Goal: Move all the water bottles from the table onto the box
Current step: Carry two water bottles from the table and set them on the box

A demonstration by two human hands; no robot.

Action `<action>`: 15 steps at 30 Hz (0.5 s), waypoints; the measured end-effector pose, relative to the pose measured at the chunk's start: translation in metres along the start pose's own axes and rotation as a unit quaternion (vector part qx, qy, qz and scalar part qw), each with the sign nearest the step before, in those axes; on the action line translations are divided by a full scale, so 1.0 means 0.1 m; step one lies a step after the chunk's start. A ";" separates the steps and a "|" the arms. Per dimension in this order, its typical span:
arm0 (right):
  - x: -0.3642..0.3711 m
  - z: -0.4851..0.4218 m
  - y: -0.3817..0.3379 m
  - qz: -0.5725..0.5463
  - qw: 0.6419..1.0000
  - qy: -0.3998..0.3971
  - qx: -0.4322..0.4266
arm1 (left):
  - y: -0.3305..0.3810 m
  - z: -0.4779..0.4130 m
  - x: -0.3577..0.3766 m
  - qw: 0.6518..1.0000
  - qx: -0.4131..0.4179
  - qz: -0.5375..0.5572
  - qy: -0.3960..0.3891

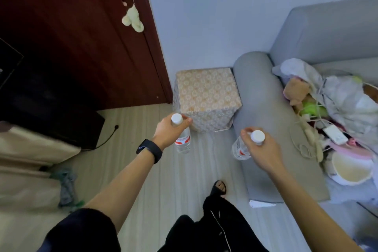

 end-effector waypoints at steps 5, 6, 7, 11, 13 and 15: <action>-0.26 -0.98 -0.18 0.007 1.000 0.016 -0.002 | 0.23 -0.73 0.14 0.998 -0.035 0.036 0.046; -0.29 -1.15 -0.23 0.010 1.000 0.014 -0.006 | 0.27 -0.88 0.17 0.997 -0.037 0.038 0.049; -0.30 -1.33 -0.28 0.010 1.000 0.016 -0.011 | 0.31 -1.05 0.20 0.997 -0.039 0.040 0.050; -0.18 -2.09 -0.34 0.037 0.999 -0.006 -0.002 | 0.36 -1.77 0.35 0.996 -0.063 0.055 0.042; -0.06 -2.48 -0.36 0.044 0.999 -0.017 0.004 | 0.39 -2.15 0.43 0.996 -0.066 0.048 0.031; 0.07 -2.85 -0.42 0.054 0.998 -0.036 0.017 | 0.44 -2.54 0.51 0.996 -0.072 0.055 0.017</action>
Point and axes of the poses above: each hand's wrist, its own z-axis away from the middle knuckle, its own x-axis out of the palm, y = z × x, the point moved 10 cm from there along -z, towards the middle knuckle, and after that the axes turned 4 degrees about z, right-handed, at the moved point
